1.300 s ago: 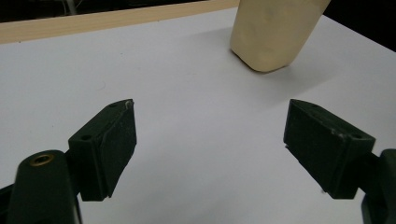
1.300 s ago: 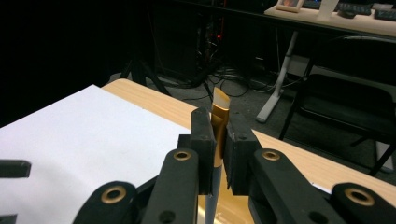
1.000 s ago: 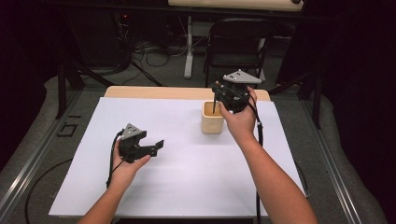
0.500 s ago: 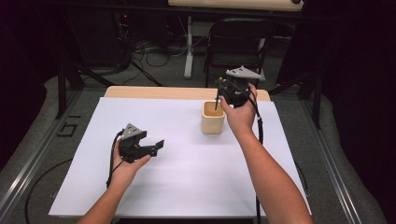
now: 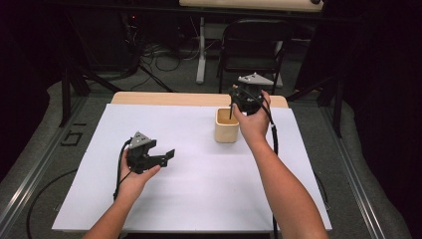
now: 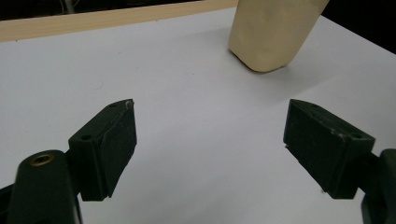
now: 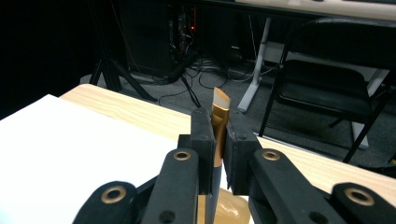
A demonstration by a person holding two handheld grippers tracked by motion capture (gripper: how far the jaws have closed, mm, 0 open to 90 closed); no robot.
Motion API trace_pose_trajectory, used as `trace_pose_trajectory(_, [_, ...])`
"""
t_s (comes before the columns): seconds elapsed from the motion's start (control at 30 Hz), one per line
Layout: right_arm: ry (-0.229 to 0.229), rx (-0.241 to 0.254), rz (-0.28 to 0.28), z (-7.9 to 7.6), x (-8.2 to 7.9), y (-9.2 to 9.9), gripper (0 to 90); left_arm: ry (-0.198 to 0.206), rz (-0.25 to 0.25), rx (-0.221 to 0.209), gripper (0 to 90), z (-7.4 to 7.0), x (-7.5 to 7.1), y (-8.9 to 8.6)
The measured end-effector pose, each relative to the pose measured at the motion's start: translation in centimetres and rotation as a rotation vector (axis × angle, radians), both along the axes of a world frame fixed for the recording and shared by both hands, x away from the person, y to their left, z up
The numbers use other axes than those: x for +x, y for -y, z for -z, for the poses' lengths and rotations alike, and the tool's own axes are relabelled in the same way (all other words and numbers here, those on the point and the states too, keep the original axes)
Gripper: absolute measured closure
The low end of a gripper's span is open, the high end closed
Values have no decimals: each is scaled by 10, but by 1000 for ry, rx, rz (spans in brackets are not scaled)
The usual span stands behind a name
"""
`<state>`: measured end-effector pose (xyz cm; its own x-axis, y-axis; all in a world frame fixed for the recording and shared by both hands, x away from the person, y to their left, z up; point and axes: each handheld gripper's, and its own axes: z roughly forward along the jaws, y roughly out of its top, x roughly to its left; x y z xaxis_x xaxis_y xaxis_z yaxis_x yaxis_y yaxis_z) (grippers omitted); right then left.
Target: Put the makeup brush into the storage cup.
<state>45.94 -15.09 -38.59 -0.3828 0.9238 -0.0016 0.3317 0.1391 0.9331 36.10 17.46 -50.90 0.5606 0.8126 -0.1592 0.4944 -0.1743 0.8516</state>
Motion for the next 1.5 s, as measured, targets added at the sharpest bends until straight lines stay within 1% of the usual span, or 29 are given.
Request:
trace_pose_trajectory(0.17, [-30,-5,18,12,6,2,837,0,1,-1,176,0,0,0])
trace_pose_trajectory(0.2, [-30,-5,18,12,6,2,837,0,1,-1,176,0,0,0])
trace_pose_trajectory(0.27, [-44,19,30,19,9,5,837,-3,1,1,176,0,0,0])
trace_pose_trajectory(0.4, [-58,26,32,27,12,7,837,-7,1,-3,176,1,1,0])
trace_pose_trajectory(0.57, [-82,25,33,38,15,8,837,-8,2,-2,176,1,1,0])
trace_pose_trajectory(0.63, [-94,18,33,43,16,7,838,-9,2,-2,176,1,1,0])
trace_pose_trajectory(0.77, [-103,15,33,50,17,6,837,-10,4,-1,176,2,1,0])
trace_pose_trajectory(1.0, [-115,8,35,56,18,5,837,-8,3,-2,176,2,1,0])
trace_pose_trajectory(1.13, [-123,-8,31,61,18,3,838,-13,4,0,176,2,1,0])
trace_pose_trajectory(1.23, [-126,-11,31,63,18,3,837,-11,4,3,176,2,1,0])
trace_pose_trajectory(1.5, [-136,-24,27,67,18,3,837,-14,4,5,176,2,1,1])
